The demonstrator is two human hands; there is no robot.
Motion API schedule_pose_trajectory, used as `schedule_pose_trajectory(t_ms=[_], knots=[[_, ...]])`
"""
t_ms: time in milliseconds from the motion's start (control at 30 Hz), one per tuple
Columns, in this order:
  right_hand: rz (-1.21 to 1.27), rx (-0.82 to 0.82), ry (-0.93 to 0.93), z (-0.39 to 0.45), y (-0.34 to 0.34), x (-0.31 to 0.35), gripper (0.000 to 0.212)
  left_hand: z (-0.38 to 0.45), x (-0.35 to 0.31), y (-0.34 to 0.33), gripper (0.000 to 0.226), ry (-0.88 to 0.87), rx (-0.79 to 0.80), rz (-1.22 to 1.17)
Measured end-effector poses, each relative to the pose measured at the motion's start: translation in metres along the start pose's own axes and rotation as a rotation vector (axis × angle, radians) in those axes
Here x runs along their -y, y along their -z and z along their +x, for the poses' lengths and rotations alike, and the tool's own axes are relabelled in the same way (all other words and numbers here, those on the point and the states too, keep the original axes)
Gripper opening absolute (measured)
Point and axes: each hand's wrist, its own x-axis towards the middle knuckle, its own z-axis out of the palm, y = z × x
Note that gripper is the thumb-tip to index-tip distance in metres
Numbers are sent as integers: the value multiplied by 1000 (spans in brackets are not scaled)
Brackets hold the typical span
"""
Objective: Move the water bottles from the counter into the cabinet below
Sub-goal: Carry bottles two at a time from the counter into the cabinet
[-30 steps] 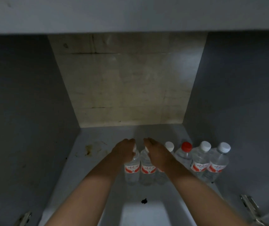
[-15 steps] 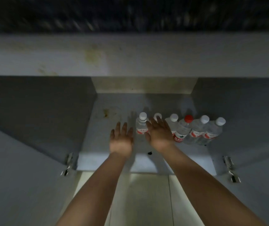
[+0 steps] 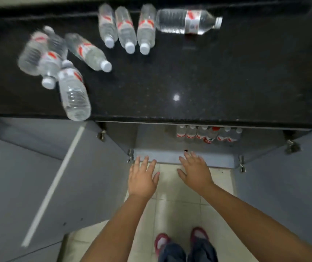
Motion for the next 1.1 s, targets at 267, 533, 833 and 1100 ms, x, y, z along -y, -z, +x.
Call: schedule_pose_trajectory(t_ms=[267,533,833,1100], knots=[[-55,-272,112,-30,119,53,37,-58,29,115,51,-67,-265,12],[-20,-491,-43,-36,231,44,55,-58,31,205,35,-133,-670,-2],[-36,-616,-134,26,321,-5,57,25,-19,285,50,-128,-680,-79],[22,-440,-219,175,340,-90,53,169,-60,302,56,-47,-619,-176]])
